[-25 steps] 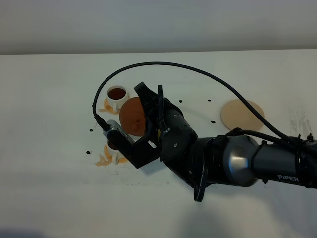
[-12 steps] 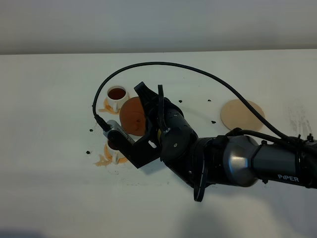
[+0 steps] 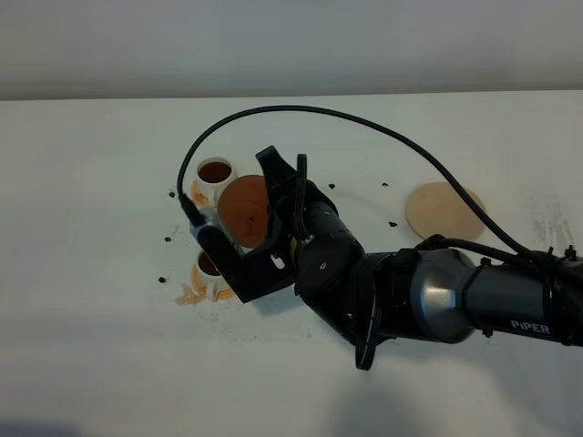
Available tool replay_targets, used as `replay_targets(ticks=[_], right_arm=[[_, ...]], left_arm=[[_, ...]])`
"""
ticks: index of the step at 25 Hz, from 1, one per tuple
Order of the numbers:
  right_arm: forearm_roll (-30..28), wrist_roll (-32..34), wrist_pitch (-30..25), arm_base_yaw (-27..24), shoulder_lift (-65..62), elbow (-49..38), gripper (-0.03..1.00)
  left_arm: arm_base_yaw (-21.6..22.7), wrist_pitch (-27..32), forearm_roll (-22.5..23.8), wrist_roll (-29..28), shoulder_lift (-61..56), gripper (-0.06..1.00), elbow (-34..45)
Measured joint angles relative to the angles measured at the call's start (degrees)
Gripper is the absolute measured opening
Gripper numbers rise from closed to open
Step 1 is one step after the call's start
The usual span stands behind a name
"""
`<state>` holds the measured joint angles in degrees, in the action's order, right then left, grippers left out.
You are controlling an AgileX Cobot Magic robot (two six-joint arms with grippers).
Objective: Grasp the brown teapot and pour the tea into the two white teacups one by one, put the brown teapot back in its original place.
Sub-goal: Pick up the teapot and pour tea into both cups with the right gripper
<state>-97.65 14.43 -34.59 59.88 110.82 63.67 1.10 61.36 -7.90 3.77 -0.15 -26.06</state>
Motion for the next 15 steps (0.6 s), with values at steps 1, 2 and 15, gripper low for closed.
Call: replay_targets(ticks=[1,2,15], right_arm=[[0.8,1.0,0.0,0.0,0.0,0.0,0.09],[1.5,1.7,0.0,0.0,0.0,0.0,0.09],[23.2,3.9,3.0,-0.1,-2.8,0.9,0.09]], left_arm=[[0.0,0.0,0.0,0.0,0.0,0.51,0.0],[0.0,0.0,0.0,0.0,0.0,0.51,0.0],[0.0,0.0,0.0,0.0,0.0,0.51,0.0]])
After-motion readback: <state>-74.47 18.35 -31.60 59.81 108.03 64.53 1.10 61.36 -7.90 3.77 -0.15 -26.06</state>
